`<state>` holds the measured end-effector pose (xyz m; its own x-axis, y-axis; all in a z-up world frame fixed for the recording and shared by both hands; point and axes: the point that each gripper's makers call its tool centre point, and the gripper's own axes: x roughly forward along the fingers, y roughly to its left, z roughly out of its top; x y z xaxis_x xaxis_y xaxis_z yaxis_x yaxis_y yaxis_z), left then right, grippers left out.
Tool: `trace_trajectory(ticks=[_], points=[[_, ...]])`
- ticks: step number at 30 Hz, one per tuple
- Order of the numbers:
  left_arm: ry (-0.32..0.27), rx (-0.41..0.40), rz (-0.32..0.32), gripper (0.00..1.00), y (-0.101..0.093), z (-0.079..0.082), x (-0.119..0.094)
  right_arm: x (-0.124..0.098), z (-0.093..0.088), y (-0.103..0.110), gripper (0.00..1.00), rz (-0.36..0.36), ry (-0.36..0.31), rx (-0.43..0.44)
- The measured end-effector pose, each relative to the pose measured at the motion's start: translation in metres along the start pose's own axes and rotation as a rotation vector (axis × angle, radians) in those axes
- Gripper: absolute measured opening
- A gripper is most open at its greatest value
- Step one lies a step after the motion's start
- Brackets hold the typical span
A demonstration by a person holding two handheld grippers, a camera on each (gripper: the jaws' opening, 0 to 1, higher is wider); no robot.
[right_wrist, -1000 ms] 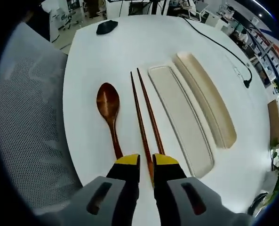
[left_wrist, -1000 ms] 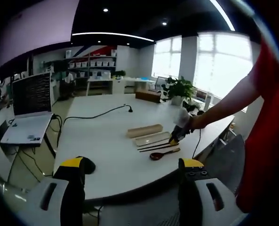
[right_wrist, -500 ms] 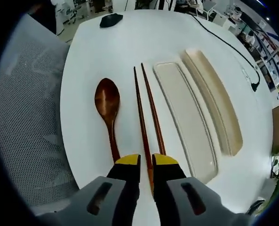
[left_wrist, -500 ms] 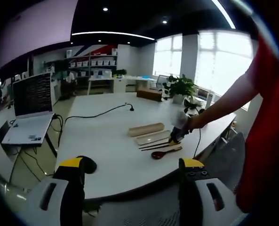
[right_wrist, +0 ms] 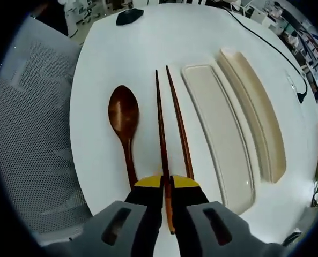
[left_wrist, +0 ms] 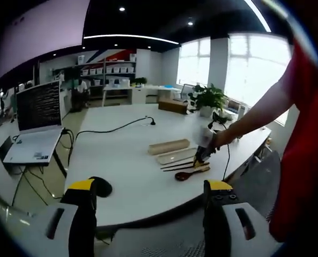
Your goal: Arrange the utensils inside the cutlery case until each visible utensil rests in its matching compartment.
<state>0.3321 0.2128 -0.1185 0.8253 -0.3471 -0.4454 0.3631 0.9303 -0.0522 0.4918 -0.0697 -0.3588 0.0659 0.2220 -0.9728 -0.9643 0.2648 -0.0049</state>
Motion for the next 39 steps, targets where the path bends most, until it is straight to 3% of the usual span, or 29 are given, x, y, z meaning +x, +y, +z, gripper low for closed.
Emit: trace_trajectory(ticks=[7,12,17,25,27,29,39], points=[[0.001,-0.005,-0.011,0.84,-0.006,-0.003,0.003,-0.004,0.001,0.005,0.01,0.014,-0.030,0.017],[-0.009,0.000,-0.019,0.84,-0.010,0.001,0.004,-0.002,0.001,0.007,0.01,-0.017,0.055,-0.181],[-0.015,0.007,-0.020,0.84,-0.010,0.002,0.003,0.001,0.001,0.001,0.01,-0.015,0.090,-0.121],[-0.016,0.003,-0.011,0.84,-0.008,-0.001,-0.004,0.005,0.000,-0.004,0.00,-0.014,0.128,-0.117],[-0.016,0.004,-0.009,0.84,-0.007,-0.001,-0.005,0.007,-0.001,-0.007,0.00,-0.027,0.141,-0.158],[-0.021,0.008,-0.004,0.84,-0.005,0.001,-0.007,0.007,0.000,-0.009,0.00,-0.048,0.142,-0.212],[-0.040,0.012,-0.011,0.83,-0.002,0.005,-0.006,-0.010,-0.002,-0.004,0.00,-0.102,0.098,-0.205]])
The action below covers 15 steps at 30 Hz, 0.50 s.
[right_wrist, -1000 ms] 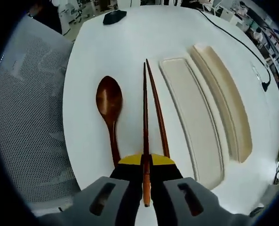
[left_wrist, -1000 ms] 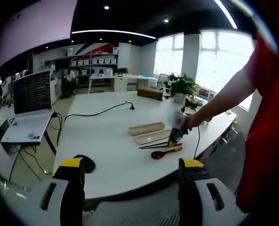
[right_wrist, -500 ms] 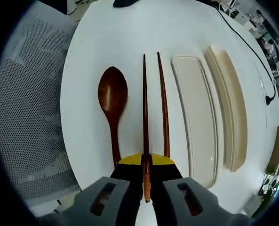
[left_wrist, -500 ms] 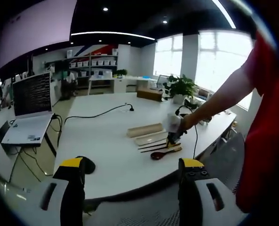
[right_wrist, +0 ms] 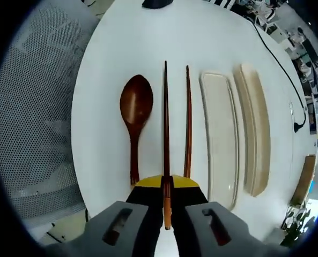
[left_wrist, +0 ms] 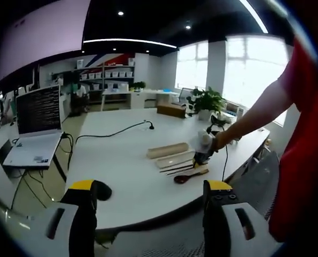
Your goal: Arrange the utensils inside the cutlery case until each visible utensil rests in its matching compartment.
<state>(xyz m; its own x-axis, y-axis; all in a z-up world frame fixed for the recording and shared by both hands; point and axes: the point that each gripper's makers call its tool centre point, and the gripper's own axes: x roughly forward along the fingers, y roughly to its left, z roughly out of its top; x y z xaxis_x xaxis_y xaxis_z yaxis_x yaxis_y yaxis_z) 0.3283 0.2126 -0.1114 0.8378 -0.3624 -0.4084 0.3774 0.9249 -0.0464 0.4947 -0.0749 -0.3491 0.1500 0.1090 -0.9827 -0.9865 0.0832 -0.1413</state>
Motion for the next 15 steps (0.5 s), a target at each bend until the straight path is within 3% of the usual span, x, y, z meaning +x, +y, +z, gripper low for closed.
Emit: trace_trajectory(ticks=[15], points=[[0.000,0.015,-0.042,0.83,-0.008,-0.001,0.000,-0.011,-0.001,0.013,0.00,-0.017,-0.011,-0.015]])
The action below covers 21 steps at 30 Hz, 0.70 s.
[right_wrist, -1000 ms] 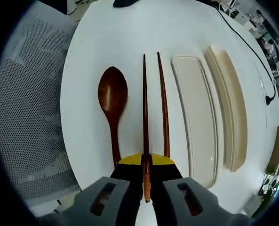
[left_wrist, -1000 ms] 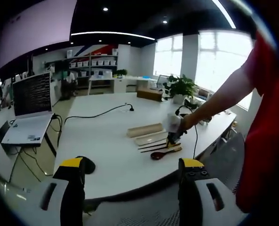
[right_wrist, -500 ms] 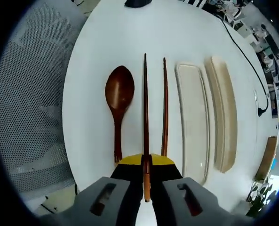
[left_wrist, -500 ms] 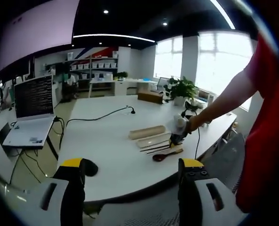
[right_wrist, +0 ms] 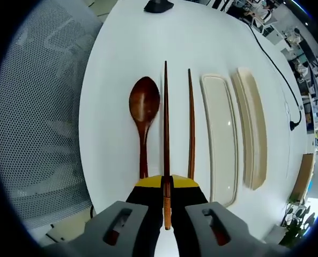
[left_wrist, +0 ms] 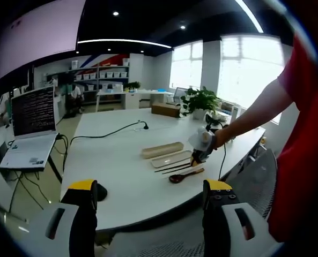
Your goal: Arrange the utensils inside the cutlery case until each visible utensil rests in its matching compartment.
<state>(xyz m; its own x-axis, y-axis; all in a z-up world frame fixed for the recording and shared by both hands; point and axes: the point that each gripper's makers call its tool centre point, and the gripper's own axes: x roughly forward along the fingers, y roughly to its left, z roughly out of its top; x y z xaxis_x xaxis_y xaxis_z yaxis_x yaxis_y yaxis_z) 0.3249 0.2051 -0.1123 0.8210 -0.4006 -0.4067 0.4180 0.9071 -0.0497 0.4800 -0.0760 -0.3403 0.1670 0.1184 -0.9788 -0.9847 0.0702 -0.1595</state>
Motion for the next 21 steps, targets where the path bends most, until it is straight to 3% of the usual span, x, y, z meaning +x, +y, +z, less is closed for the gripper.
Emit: trace_trajectory(ticks=[8,11,13,21], points=[[0.000,0.020,-0.018,0.83,0.000,0.002,0.001,-0.008,0.004,-0.002,0.00,-0.026,-0.027,0.016],[0.000,0.024,-0.022,0.82,0.000,0.002,0.001,-0.010,0.003,-0.002,0.00,-0.041,-0.025,0.006],[-0.003,0.025,-0.023,0.82,0.001,0.003,0.001,-0.011,0.001,0.000,0.00,-0.056,-0.008,-0.050],[0.006,0.029,-0.021,0.82,0.004,0.000,-0.001,-0.014,-0.001,0.012,0.00,-0.061,-0.021,-0.066]])
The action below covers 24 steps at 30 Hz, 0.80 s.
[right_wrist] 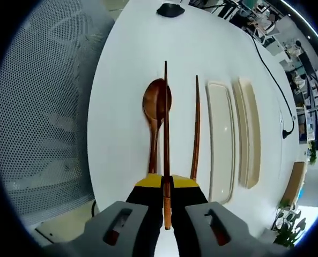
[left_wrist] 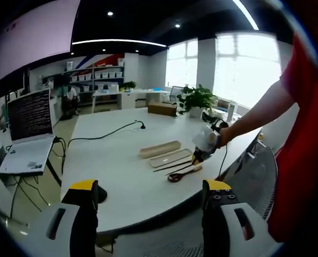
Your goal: Arrange the utensils inside the cutlery case until each visible utensil rests in its matching compartment.
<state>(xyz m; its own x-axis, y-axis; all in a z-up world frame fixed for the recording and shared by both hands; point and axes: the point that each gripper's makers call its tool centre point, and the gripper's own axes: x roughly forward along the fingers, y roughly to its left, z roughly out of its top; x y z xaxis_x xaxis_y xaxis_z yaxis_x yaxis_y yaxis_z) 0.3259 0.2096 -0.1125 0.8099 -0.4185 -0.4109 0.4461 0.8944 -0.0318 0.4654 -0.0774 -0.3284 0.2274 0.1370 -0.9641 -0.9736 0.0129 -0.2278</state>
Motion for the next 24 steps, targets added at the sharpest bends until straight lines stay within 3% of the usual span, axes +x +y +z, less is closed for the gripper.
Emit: trace_trajectory(ticks=[4,7,9,14,20,24], points=[[-0.001,-0.001,0.011,0.81,0.002,-0.001,-0.002,-0.002,0.001,0.000,0.00,-0.006,-0.009,0.015],[0.001,-0.004,0.011,0.81,0.001,-0.003,-0.003,-0.006,0.007,0.003,0.00,0.017,-0.046,0.095],[0.004,-0.011,0.011,0.81,0.000,-0.005,-0.003,-0.010,0.013,-0.002,0.00,-0.009,-0.087,0.157],[0.007,-0.014,0.012,0.81,-0.002,-0.007,-0.001,-0.012,0.008,-0.001,0.00,-0.043,-0.052,0.054],[0.021,-0.010,0.015,0.80,-0.003,-0.010,0.001,-0.018,0.014,-0.002,0.00,-0.054,-0.100,0.122],[0.020,-0.003,0.014,0.80,-0.002,-0.009,0.002,-0.017,0.010,0.000,0.00,-0.056,-0.091,0.118]])
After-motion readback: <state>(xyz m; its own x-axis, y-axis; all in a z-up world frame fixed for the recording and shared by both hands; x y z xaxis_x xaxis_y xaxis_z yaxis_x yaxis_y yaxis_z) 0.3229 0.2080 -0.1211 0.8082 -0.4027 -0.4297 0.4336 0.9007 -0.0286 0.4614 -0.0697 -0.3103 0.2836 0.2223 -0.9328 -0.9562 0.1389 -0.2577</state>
